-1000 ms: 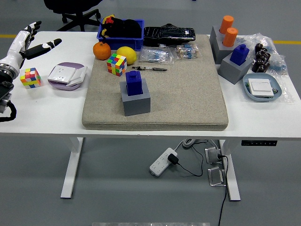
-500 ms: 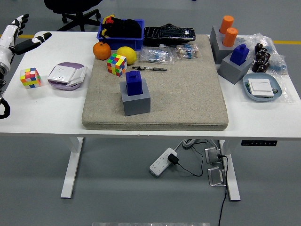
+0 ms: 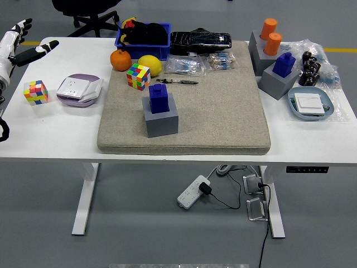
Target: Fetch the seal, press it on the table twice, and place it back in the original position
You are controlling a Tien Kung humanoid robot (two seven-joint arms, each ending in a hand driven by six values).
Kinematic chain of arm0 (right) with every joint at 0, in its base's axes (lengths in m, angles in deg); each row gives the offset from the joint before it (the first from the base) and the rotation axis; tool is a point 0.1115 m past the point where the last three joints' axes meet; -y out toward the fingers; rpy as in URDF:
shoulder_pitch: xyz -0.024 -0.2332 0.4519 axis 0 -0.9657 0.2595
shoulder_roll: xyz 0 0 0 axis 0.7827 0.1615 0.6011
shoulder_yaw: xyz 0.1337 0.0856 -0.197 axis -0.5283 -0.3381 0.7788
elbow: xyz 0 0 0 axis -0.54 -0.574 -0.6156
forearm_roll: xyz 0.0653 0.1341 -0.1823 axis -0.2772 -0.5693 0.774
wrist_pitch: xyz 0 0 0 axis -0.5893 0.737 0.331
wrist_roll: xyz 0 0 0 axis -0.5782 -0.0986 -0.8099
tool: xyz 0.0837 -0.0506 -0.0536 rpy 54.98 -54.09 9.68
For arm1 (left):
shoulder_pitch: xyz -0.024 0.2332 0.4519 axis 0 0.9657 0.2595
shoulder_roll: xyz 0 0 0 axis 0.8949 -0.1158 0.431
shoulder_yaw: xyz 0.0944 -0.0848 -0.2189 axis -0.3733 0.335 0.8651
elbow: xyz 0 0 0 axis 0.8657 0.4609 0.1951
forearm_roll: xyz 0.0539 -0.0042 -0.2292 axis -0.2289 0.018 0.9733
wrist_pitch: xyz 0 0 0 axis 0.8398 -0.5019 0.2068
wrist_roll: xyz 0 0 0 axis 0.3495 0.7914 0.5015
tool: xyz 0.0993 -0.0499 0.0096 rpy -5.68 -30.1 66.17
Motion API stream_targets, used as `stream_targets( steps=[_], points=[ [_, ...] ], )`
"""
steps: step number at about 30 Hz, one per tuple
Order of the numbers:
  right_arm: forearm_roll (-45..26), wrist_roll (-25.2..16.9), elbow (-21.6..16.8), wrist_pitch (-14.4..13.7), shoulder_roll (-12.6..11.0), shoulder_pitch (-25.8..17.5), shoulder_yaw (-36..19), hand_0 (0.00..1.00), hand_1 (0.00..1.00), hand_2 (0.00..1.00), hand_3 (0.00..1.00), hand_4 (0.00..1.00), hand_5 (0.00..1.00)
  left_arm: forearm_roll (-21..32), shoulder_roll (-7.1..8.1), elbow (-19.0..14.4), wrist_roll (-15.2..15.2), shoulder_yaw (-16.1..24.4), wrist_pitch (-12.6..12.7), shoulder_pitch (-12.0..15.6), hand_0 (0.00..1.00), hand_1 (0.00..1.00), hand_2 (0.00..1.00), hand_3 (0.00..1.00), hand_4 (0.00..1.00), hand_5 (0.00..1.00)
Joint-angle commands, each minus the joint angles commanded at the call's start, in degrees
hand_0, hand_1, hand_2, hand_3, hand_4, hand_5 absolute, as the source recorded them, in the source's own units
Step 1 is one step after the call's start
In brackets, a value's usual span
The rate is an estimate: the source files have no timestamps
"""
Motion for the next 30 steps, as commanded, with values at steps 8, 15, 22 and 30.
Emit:
stream_targets(
  steps=[8,15,22,30],
  points=[
    [0.04,0.05,0.02,-0.15,-0.02,0.50,-0.05,0.834,0.730,0.698,0.710,0.747,0.512,0.43,0.54,0.69,0.42,-0.31,-0.21,-0.37,0.933,0.979,0.978,0.963,0.986,0.517],
    [-0.10,0.08,0.26,-0.14,0.18,0.59,0.28,0.834,0.730,0.698,0.710,0.747,0.512,0.12,0.58,0.05,0.80,-0.44,-0.35,-0.88,0.933,0.979,0.978,0.963,0.983,0.520],
    [-0.36,0.09,0.61,-0.09,0.13,1.19,1.21,0.834,0.731,0.698,0.710,0.746,0.512,0.08,0.82,-0.18,0.54,-0.68,0.02,-1.31,0.933,0.979,0.978,0.962,0.980,0.520],
    [-0.63,0.05,0.76,0.02,0.17,1.23,1.92,0.835,0.731,0.698,0.710,0.746,0.512,0.23,1.23,0.20,0.34,-0.59,0.32,-0.92,0.933,0.979,0.978,0.962,0.979,0.520]
  ],
)
